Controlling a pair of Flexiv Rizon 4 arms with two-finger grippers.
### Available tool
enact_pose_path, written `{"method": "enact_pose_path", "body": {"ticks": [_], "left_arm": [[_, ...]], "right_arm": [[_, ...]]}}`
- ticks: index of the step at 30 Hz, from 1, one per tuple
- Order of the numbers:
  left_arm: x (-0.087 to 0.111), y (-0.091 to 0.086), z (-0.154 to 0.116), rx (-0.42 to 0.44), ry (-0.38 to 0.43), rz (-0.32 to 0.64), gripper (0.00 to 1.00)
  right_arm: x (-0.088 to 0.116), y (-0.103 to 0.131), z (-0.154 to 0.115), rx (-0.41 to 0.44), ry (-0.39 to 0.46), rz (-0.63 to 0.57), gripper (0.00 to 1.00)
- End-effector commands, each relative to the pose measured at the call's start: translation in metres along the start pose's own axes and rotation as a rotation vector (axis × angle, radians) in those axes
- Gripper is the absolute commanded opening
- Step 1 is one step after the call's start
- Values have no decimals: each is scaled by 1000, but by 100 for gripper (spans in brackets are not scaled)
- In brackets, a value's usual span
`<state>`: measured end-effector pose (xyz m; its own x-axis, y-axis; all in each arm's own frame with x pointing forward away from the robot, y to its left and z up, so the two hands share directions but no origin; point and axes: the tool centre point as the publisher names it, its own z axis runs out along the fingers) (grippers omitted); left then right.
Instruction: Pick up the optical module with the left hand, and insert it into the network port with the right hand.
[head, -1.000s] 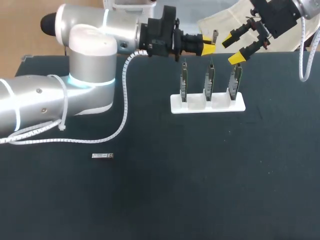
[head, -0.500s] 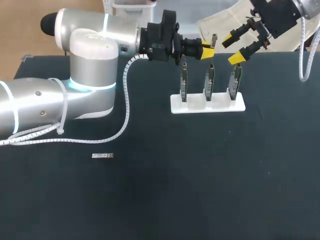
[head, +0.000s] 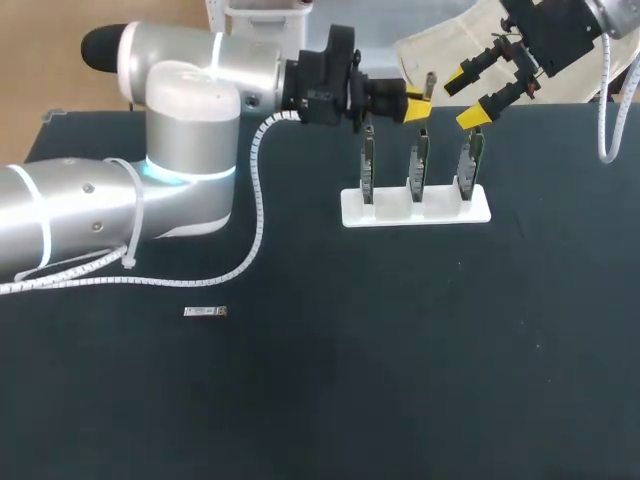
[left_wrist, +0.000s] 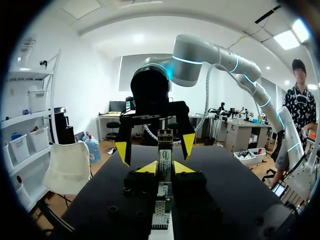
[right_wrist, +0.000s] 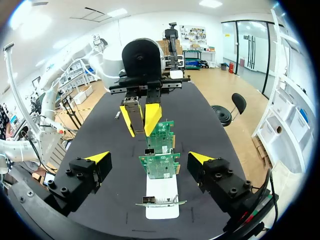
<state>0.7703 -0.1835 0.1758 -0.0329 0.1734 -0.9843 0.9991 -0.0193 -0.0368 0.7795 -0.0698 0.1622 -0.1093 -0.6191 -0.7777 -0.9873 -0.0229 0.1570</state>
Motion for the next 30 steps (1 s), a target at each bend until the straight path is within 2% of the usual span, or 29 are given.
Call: {"method": "enact_pose_path", "body": {"ticks": [1,30], "left_arm": [[1,5,4,10,5,-12,0],[9,3,8,-7,1,-62,0]], "right_arm": [[1,2,0,5,-2,-2,100],[1,2,0,5,-2,-2,100]]}}
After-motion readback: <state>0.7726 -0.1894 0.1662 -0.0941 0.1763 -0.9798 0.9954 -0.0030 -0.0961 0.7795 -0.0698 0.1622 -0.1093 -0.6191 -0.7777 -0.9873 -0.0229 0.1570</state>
